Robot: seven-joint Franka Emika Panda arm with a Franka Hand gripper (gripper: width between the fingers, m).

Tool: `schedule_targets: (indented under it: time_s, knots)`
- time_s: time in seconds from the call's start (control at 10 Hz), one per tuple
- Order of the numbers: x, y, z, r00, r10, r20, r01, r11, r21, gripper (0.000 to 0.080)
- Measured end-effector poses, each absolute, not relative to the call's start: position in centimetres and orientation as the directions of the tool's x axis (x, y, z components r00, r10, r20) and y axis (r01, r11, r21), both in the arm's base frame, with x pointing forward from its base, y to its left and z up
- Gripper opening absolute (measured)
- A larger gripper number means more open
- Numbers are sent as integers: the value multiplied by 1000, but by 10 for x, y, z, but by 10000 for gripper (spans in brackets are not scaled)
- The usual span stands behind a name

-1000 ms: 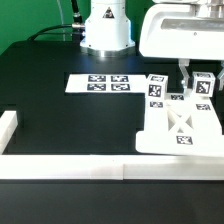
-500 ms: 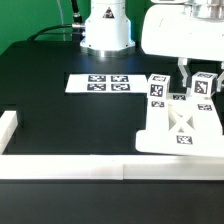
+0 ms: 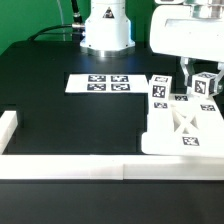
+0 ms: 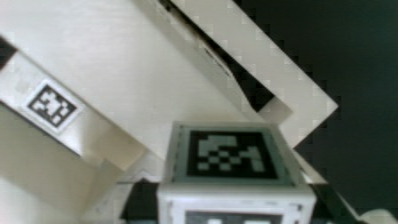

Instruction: Assemble chair

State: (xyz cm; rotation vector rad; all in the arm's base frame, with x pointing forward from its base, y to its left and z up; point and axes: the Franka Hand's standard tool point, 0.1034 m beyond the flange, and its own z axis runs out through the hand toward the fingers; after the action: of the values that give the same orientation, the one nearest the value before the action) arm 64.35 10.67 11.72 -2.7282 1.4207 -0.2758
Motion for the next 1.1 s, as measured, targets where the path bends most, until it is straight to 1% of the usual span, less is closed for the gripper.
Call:
schedule_targets:
  time_s: [0.5, 0.6, 0.8, 0.9, 1.0, 1.1]
  knots:
    - [643, 111, 117, 318, -946, 70, -931, -325, -167, 285]
    - [643, 111, 117, 246, -968, 52, -952, -251, -173, 285]
    - [642, 111, 116, 289, -956, 59, -941, -295, -168, 286]
    - [641, 112, 116, 321, -945, 61, -933, -327, -153, 468]
    - [642, 114, 118, 373, -925, 67, -914, -379, -144, 585]
    - [644, 116, 121, 451, -889, 78, -879, -457, -133, 585]
